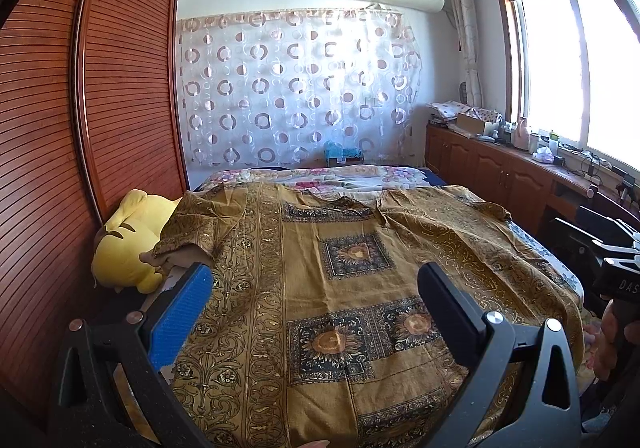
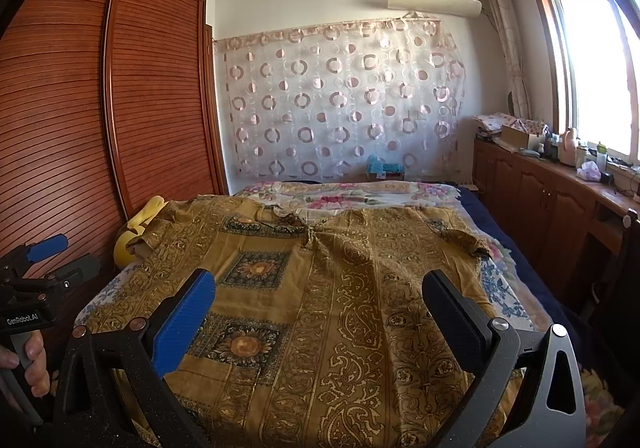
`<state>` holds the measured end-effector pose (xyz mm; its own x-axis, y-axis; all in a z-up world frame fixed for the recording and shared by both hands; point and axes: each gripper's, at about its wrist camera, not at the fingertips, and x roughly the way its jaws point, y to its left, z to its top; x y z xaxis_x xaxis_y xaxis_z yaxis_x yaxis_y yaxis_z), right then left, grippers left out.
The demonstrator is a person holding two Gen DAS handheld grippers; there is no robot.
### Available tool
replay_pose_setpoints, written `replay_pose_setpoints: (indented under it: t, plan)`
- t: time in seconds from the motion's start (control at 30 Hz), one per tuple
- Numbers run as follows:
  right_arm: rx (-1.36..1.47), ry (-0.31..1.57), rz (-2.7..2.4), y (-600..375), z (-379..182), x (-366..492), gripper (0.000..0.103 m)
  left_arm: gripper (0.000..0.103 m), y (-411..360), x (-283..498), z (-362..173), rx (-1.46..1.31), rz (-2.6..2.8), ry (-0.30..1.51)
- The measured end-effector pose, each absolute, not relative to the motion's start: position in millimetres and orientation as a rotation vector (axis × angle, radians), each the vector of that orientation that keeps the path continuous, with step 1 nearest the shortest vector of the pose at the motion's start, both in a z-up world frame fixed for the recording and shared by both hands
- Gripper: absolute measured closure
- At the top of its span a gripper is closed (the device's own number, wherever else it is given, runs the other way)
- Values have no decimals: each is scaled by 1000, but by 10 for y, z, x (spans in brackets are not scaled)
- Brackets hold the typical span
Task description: Fold small clothes
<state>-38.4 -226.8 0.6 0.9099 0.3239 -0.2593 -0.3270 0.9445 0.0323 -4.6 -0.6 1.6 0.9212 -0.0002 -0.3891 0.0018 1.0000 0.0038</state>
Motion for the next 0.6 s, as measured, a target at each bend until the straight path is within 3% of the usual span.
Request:
replay_pose_setpoints:
  t: [0.6]
  plan:
    - [-18, 260, 337, -2232, 4, -395, 0, 0, -21, -84, 88, 13, -4, 382]
